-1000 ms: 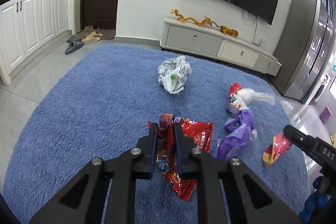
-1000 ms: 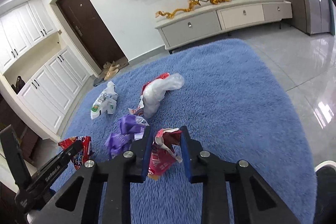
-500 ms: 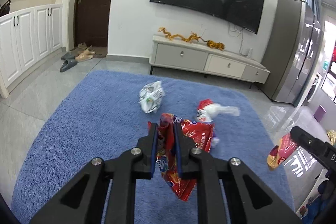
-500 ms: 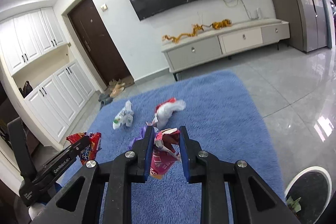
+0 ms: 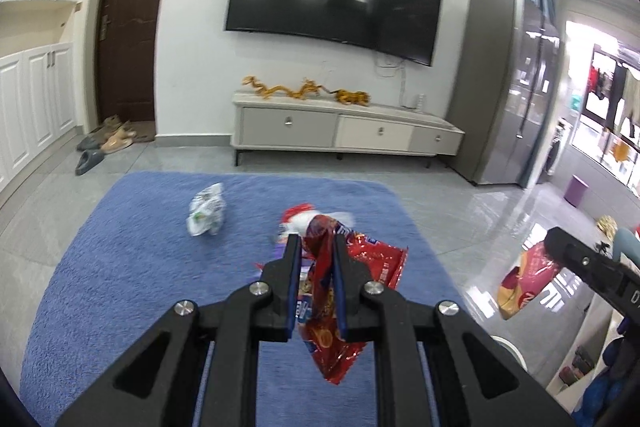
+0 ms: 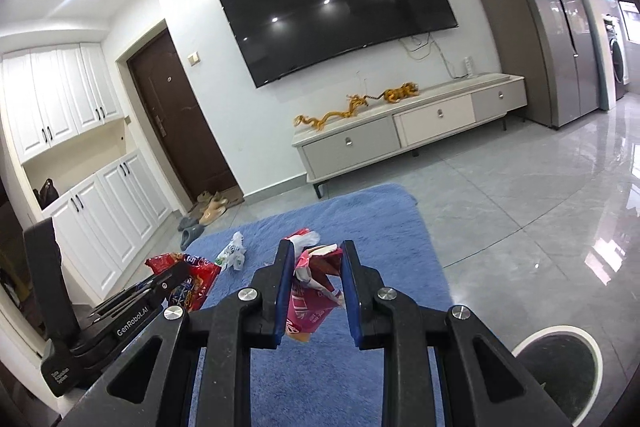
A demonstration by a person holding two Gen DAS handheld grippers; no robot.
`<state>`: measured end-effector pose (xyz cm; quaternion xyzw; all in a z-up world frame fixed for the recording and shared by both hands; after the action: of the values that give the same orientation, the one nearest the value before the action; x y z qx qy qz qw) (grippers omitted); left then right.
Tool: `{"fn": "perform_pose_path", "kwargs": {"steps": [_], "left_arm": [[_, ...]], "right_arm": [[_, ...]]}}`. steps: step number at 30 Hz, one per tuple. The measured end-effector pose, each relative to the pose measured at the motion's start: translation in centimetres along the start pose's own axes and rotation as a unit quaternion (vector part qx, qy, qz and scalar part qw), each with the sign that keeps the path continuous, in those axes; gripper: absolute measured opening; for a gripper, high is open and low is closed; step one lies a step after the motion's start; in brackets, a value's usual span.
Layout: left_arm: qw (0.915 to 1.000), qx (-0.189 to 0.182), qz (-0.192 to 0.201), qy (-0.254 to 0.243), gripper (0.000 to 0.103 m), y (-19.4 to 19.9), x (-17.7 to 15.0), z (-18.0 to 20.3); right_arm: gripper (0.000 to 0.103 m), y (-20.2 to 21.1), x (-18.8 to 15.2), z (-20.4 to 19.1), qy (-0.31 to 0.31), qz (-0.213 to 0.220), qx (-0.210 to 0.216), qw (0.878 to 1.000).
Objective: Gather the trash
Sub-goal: 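Carry both items over the bin and open both tools to drop them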
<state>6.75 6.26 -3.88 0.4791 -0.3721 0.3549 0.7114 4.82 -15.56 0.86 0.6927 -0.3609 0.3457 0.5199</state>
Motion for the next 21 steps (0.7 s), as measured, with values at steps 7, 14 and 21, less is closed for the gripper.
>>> {"fn": "perform_pose_path", "kwargs": {"steps": [7, 14, 21], "left_arm": [[0.9970, -0.062, -0.017, -0.044, 0.014, -1.9, 0.0, 6.8], [0.9857, -0.138, -0.056, -0.080, 0.014, -4.9, -1.1, 15.0], [0.9722, -0.179, -0.099, -0.113, 0.014, -8.0, -3.3, 21.8]], "right_arm": [[0.022, 2.3, 0.5, 5.1, -0.028, 0.024, -0.052, 0.998], [0.022, 3.9, 0.6, 12.0, -0.050, 0.039, -0.136, 0.989], [0.022, 4.6, -1.0, 18.8, -0.086, 0.029, -0.196, 0.976]]}}
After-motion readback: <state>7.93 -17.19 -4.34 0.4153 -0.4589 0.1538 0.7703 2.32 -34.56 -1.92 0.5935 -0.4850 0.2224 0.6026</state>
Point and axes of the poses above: each gripper's, at about its wrist camera, not at the fingertips, and y roughly against the way its jaws point, z to its right, x to its top, the point moved 7 cm from there along -y, roughly the way its jaws point, and after that the axes turned 15 degrees about -x, right-handed, at the moved point
